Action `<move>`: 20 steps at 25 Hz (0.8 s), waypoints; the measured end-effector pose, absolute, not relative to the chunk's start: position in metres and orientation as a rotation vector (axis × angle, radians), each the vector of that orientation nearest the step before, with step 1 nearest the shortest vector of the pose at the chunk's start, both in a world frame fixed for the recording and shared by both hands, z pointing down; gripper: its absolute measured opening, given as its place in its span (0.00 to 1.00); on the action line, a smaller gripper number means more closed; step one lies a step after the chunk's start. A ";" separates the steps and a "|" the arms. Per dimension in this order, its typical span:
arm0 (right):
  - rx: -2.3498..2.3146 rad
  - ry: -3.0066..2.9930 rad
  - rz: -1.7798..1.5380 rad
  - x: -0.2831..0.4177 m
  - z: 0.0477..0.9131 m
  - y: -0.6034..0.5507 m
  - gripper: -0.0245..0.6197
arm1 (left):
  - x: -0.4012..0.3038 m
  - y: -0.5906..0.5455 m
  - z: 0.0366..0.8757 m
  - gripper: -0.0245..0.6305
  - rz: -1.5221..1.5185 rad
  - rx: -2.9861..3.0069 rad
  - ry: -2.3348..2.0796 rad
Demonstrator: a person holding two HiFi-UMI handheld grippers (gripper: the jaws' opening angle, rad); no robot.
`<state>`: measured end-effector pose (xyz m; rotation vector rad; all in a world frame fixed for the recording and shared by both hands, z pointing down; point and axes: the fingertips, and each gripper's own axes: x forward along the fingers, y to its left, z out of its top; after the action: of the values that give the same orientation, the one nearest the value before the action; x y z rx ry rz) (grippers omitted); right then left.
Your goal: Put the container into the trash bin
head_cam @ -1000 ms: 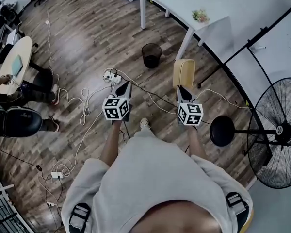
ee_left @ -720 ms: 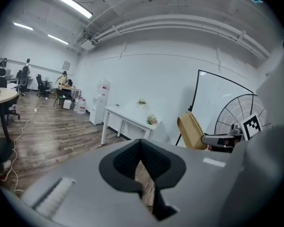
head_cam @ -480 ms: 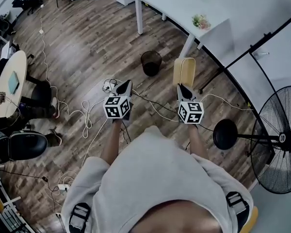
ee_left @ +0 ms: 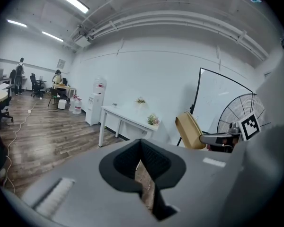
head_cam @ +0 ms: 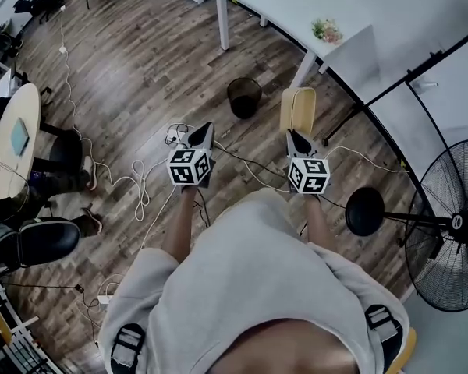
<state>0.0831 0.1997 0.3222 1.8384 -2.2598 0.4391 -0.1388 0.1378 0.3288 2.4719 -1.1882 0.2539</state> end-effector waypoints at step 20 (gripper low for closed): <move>1.781 -2.281 0.495 0.079 0.351 0.147 0.08 | -0.139 0.089 0.345 0.05 0.275 2.452 -1.210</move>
<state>0.0790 0.1470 0.3510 1.7806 -2.2807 0.4954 -0.1386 0.0894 0.3451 2.4524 -1.2100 0.2750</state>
